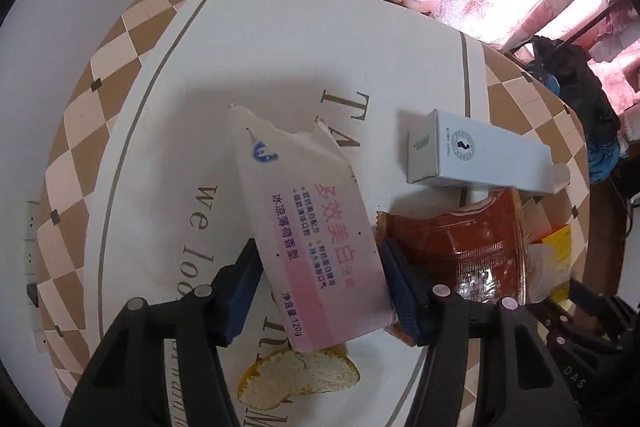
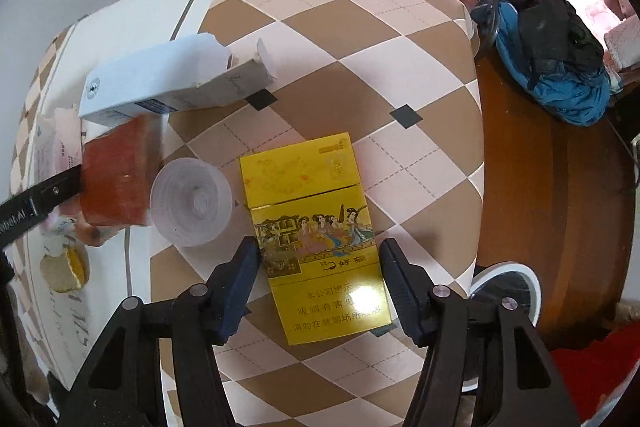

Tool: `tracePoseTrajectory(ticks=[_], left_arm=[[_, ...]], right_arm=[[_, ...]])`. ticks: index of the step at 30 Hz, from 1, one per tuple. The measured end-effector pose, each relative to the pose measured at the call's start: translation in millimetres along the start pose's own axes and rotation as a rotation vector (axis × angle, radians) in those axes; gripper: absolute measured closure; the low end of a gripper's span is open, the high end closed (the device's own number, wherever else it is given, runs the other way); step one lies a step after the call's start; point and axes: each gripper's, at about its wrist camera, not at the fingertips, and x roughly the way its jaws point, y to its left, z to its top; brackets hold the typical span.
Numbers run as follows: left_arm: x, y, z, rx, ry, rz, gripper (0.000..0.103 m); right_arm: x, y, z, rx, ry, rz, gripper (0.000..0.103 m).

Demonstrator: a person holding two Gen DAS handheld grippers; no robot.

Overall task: Collect trash
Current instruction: 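Grasp the pink box with the left gripper while the right grasps the yellow cigarette box, then carry both boxes over the bin and open both grippers to drop them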

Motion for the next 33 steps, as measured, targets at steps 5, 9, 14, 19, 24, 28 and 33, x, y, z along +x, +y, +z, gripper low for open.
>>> tracePoseTrajectory(ticks=[5,9,14,19,24,28,33], left_arm=[[-1.1,1.5,-1.0,0.031,-0.035,0.03,0.057],[-8.4,6.8,-4.5,0.05,-0.066,0.051,0.058],[-34.4,8.5,-16.2,0.087,-0.155,0.086,0.058],[-65.2,9.0,-36.4,0.103,-0.236,0.097,0.058],[-107.7,5.9,-69.1,0.136,-0.326,0.097,0.058],[-139.2,1.9,-94.9,0.158,-0.382,0.085,0.058],[-186.3,-16.5,-136.8,0.203,-0.447,0.035,0.058]], right_arm=[[-0.8,0.3,1.3,0.002,-0.003,0.003,0.038],[-3.1,-0.2,-3.1,0.002,-0.026,-0.002,0.041],[-12.4,-2.2,-22.0,0.028,-0.079,0.009,0.041],[-35.2,-15.4,-55.1,0.107,-0.188,0.028,0.041],[-68.4,-18.8,-98.4,0.17,-0.273,0.118,0.041],[-99.8,-19.2,-133.2,0.185,-0.364,0.157,0.041],[-140.6,-35.9,-184.2,0.236,-0.453,0.22,0.041]])
